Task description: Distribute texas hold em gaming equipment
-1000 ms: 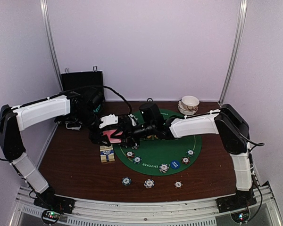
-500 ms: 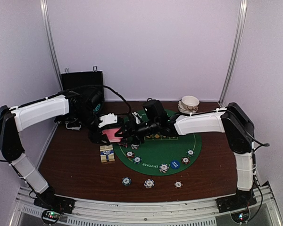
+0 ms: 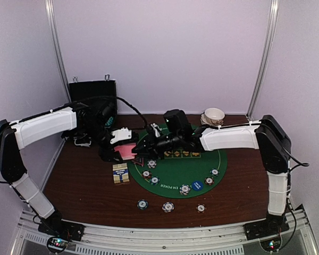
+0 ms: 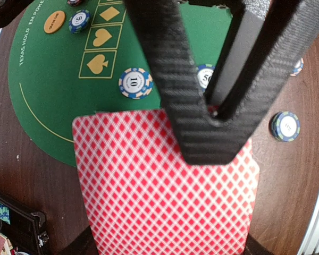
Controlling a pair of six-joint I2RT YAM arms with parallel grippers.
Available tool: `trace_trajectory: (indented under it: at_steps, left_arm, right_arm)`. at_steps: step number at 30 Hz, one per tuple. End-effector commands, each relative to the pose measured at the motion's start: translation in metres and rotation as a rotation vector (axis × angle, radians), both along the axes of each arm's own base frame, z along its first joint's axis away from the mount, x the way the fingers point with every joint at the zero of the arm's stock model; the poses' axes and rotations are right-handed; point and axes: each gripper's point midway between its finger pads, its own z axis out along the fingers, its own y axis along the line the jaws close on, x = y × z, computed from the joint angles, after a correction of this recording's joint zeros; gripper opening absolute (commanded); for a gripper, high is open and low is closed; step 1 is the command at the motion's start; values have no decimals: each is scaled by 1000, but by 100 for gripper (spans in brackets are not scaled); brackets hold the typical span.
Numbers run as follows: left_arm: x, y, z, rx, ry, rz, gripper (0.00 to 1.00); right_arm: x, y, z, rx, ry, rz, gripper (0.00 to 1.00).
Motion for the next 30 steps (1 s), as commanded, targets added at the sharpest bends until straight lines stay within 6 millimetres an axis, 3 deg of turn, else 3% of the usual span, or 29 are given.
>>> trace_trajectory:
  at_steps: [1,5,9,12,30]
  left_arm:
    - [2,2,7,-8,-41,-4,18]
    - [3,2,7,-4,-43,-1,17]
    - [3,3,8,-4,-45,-1,16]
    - [3,2,7,-5,-45,-2,16]
    - [5,2,7,1,-45,3,13]
  right_arm:
    - [0,-4,27,45,-37,-6,19]
    - [-1,-4,27,42,-38,-1,18]
    - [-2,-8,20,-3,-45,4,36]
    - [-1,-9,20,-8,-51,4,39]
    - [5,5,36,115,-7,5,29]
